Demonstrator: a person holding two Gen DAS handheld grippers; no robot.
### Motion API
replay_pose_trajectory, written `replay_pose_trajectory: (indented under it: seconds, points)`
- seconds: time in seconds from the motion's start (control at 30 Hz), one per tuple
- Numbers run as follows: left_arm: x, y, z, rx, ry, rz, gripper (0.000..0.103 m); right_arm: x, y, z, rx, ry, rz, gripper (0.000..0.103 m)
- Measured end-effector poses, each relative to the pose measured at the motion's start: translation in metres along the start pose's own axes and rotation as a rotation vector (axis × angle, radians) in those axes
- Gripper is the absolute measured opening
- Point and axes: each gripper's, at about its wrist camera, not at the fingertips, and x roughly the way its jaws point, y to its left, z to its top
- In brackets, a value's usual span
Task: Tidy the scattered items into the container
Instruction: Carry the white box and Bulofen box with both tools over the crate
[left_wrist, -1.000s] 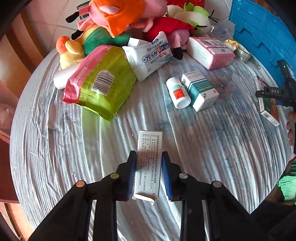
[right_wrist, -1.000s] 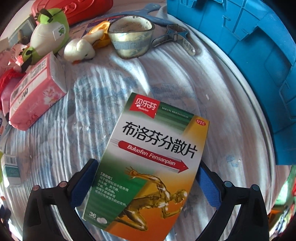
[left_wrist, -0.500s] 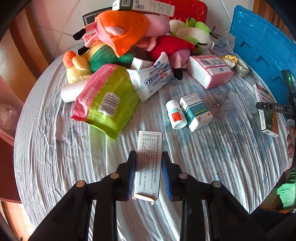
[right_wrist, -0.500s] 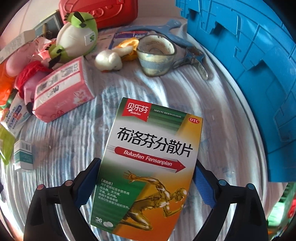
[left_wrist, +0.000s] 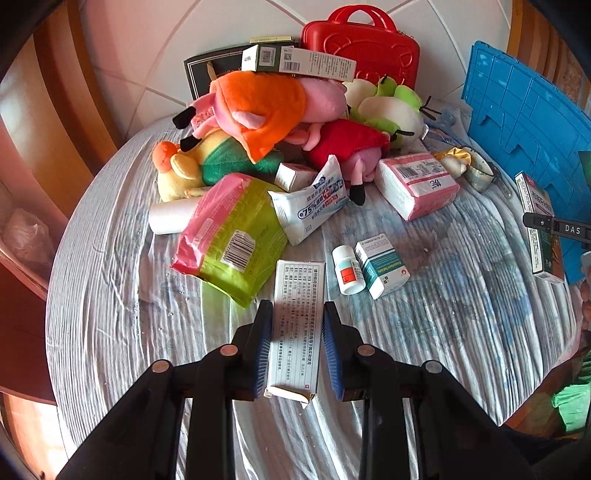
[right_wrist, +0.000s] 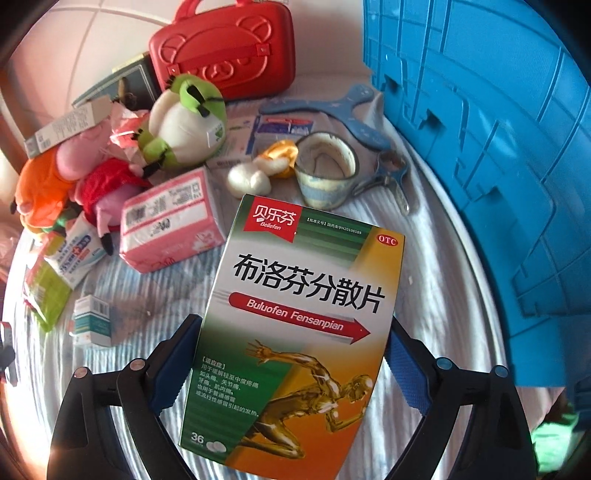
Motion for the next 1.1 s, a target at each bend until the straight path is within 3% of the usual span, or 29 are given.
replay_pose_trajectory:
  seconds: [0.57, 1.1]
  points:
    - [-0.08, -0.014, 0.063, -0.037, -0.181, 0.052, 0.026, -0.132, -0.005, 0.049, -0.07, -0.226, 0.138, 0.094]
    - [-0.143, -0.087, 0.141, -0.01, -0.327, 0.023, 0.026, -0.239, -0.056, 0.08, -0.115, -0.425, 0.261, 0.094]
